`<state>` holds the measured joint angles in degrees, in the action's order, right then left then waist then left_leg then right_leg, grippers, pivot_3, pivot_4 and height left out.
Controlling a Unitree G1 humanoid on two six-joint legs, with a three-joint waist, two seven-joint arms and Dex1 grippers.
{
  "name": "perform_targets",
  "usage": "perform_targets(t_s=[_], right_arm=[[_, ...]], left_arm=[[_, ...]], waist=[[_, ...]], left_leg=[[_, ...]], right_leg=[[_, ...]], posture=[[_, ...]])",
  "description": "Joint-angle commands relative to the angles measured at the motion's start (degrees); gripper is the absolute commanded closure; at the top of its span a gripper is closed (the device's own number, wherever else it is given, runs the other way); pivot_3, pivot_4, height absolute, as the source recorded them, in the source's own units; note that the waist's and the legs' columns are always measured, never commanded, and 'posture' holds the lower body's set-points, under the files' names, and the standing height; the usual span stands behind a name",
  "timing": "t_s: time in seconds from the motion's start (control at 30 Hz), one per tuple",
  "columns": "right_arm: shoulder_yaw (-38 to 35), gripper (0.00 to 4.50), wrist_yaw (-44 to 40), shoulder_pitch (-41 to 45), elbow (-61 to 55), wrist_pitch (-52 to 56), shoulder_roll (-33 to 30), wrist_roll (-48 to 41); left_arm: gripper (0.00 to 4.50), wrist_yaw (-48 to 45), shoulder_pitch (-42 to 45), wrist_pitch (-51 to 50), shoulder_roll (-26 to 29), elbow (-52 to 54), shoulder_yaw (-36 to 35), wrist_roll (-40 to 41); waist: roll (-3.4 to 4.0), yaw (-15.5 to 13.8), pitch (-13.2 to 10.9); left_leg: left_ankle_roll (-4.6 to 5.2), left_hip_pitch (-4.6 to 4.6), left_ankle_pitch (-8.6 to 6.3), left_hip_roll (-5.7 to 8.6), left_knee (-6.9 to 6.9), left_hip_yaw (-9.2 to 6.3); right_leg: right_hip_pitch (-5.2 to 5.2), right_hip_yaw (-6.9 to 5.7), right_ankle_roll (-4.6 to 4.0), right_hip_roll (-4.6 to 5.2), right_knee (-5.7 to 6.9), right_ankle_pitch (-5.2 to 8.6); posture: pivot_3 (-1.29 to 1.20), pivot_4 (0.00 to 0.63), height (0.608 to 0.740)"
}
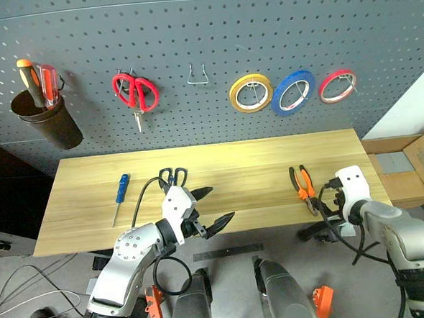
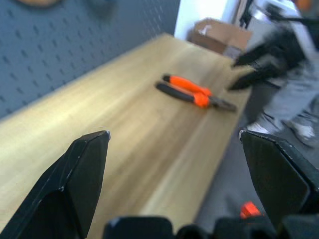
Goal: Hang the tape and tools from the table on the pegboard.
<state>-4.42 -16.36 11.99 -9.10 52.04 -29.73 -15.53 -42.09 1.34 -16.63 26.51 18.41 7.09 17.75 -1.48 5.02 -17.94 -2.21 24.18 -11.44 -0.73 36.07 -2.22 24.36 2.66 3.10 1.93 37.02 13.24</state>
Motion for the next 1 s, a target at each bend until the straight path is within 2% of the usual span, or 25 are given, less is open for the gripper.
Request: perform_targets(t_s=[0.03,0.1,0.23,0.4,0.47,0.77,0.93,1.0], right_arm=[[1.0,0.02,-1.7,3.8,2.4,0.1,0.5,0.1],[2.2,0.02,-2.8,5.1,4.1,1.0,0.6,0.3],[2.9,0.02,-3.1,8.4,8.6,3.3,1.1,0.8],[4.4,0.02,-2.9,11.5,14.7,2.9,1.2,2.9],[4.9,0.02,-2.9,12.7,17.4,1.9,1.7,3.6],[6.2,0.02,-1.4,18.0,28.9,-1.0,5.3,7.1],[6.7,1.60,-2.2,17.9,27.4,0.6,5.5,7.9],[7.3,2.02,-3.4,17.1,24.0,3.4,4.1,7.8]], left_arm=[[0.00,-0.3,-1.8,-0.1,0.8,4.1,0.2,0.4],[0.00,-0.1,-2.4,-0.6,0.9,4.7,0.2,0.4],[0.00,0.4,-2.7,-1.5,1.2,5.3,0.2,0.4],[0.00,0.6,-2.5,-1.8,1.1,5.5,0.0,0.4],[0.00,0.7,-2.2,-2.0,0.8,5.4,-0.2,0.6],[0.00,1.3,-1.4,-2.4,0.6,5.5,-0.7,0.8],[0.00,1.7,-1.3,-2.5,0.7,5.3,-1.5,1.0],[0.00,1.7,-1.4,-2.3,1.0,5.1,-2.2,1.0]], waist=[[0.01,-0.1,0.0],[0.01,-0.3,0.0],[0.01,-0.8,0.0],[0.01,-1.0,0.0],[0.01,-0.9,0.0],[0.01,-0.6,0.0],[0.01,-0.7,0.0],[0.01,-0.7,0.0]], left_leg=[[-0.01,0.07,-0.01,-0.02,-0.05,0.01],[-0.02,0.28,-0.04,0.00,-0.10,-0.02],[0.04,0.72,-0.10,0.03,-0.10,-0.10],[0.04,0.74,-0.10,0.05,-0.03,-0.02],[0.04,0.72,-0.09,0.05,-0.03,-0.02],[0.05,0.69,-0.08,0.01,0.01,0.00],[0.05,0.69,-0.08,0.01,0.00,-0.02],[0.05,0.69,-0.09,0.01,0.01,-0.02]], right_leg=[[0.06,0.01,0.03,-0.04,-0.03,0.01],[0.25,-0.03,0.34,-0.05,-0.01,0.00],[0.72,-0.12,0.05,-0.01,0.07,-0.16],[0.73,-0.07,0.09,0.03,0.03,-0.14],[0.73,-0.07,0.37,0.02,0.07,-0.03],[0.72,-0.01,0.37,-0.06,0.10,-0.10],[0.72,-0.02,0.37,-0.06,0.11,-0.10],[0.72,-0.02,0.37,-0.06,0.12,-0.10]], posture=[[-0.08,0.329,0.740],[-0.07,0.328,0.740],[-0.07,0.328,0.740],[-0.06,0.329,0.740],[-0.06,0.330,0.740],[-0.05,0.328,0.740],[-0.05,0.324,0.740],[-0.05,0.324,0.740]])
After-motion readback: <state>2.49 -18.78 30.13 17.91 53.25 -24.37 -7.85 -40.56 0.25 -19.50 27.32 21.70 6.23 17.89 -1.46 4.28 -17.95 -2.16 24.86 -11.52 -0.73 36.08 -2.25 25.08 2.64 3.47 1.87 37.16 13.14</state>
